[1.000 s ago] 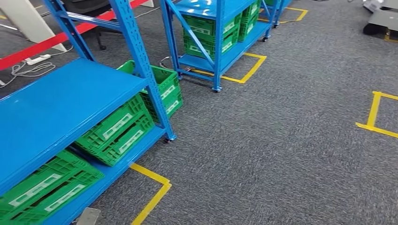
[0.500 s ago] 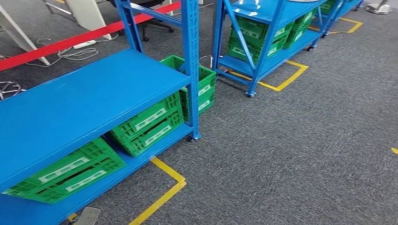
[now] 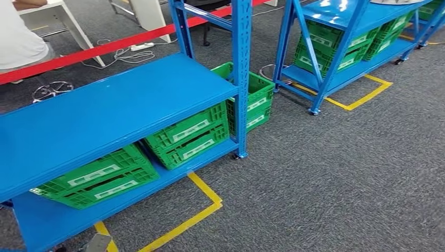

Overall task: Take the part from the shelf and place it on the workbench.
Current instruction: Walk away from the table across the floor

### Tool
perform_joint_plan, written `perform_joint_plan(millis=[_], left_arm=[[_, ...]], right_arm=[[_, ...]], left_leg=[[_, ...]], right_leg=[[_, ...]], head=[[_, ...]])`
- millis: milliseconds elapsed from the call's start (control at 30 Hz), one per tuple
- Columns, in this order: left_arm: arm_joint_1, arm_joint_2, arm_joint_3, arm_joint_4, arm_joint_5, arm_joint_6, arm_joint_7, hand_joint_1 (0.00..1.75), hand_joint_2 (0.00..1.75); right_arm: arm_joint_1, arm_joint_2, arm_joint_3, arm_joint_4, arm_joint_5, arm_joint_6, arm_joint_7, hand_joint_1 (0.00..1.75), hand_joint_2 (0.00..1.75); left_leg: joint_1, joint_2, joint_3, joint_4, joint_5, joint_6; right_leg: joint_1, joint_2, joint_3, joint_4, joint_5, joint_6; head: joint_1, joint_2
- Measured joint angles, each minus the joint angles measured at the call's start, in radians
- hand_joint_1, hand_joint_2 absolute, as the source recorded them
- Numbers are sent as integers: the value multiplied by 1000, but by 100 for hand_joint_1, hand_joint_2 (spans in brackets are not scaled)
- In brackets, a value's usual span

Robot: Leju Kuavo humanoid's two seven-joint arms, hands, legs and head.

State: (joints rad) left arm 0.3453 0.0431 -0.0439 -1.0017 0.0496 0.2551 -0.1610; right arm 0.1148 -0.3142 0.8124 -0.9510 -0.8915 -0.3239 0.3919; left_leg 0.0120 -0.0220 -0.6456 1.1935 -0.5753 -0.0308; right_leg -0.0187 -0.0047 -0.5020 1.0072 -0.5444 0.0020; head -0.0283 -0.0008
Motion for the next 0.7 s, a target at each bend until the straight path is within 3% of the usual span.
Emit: perform_joint_plan(millis=[67,100,167,200,267,300,333,367,433,500,567,600,633,700], left_arm=[[0,0,-1,0,0,0,0,0,0],[2,-1,-1,0,0,0,0,0,0],[6,0,-1,-1,0,0,0,0,0],[6,1,0,-2,0,0,0,0,0],[2,3,0,-6,0,0,0,0,0],[2,4,0,-7,0,0,0,0,0],[4,4,0,-8,0,0,0,0,0],[7,4,0,-9,0,0,0,0,0],[11,4,0,-9,0,0,0,0,0],[8,2,0,-10,0,0,0,0,0],[8,0,0,-11,-1,1,0,0,0],[9,0,0,-11,-2,1,1,0,0],[10,-1,0,-11,-2,1,2,0,0],[11,-2,1,-12,-2,1,4,0,0]], right_arm=[[2,0,1,0,0,0,0,0,0],[2,0,1,0,0,0,0,0,0],[1,0,1,0,0,0,1,0,0],[0,0,1,-1,0,0,1,0,0],[-1,0,2,-3,0,0,1,0,0],[-2,0,2,-4,0,0,1,0,0],[-5,0,2,-5,0,0,1,0,0],[-7,-1,2,-6,0,0,2,0,0],[-9,-2,2,-7,0,0,2,0,0],[-5,-3,3,-9,0,0,-1,0,0],[0,-5,4,-9,-1,-2,-1,0,0],[2,-6,4,-9,-2,-4,0,0,0],[4,-7,5,-9,-3,-5,1,0,0],[5,-9,7,-9,-5,-8,2,0,0]], left_leg=[[0,16,-42,97,-32,2],[-1,18,-39,97,-20,6],[-9,36,21,-7,42,26],[-17,62,59,-76,63,40],[-31,101,104,-161,75,59],[-35,104,108,-172,71,63],[-34,92,107,-177,74,64],[-32,80,109,-185,80,65],[-23,57,114,-202,92,69],[-17,33,113,-208,98,72],[-15,6,112,-207,98,72],[-13,-7,113,-206,97,70],[-10,-21,115,-205,96,66],[-5,-46,117,-197,91,53]], right_leg=[[8,-30,-1,0,-3,-6],[13,-44,-2,0,-5,-9],[21,-69,2,-1,-11,-14],[26,-81,5,0,-15,-14],[31,-104,12,-1,-21,-10],[32,-117,16,-2,-23,-6],[32,-129,23,-5,-23,-2],[32,-125,28,-5,-27,2],[28,-72,16,32,-54,13],[19,-10,-42,148,-110,22],[12,3,-104,257,-139,31],[9,4,-115,266,-126,35],[5,5,-108,236,-93,40],[-6,34,-61,112,-19,52]], head=[[-1,0],[-1,0],[-1,0],[0,0],[0,0],[-1,0],[-2,0],[-2,0],[1,0],[5,0],[6,0],[5,0],[5,0],[6,0]])
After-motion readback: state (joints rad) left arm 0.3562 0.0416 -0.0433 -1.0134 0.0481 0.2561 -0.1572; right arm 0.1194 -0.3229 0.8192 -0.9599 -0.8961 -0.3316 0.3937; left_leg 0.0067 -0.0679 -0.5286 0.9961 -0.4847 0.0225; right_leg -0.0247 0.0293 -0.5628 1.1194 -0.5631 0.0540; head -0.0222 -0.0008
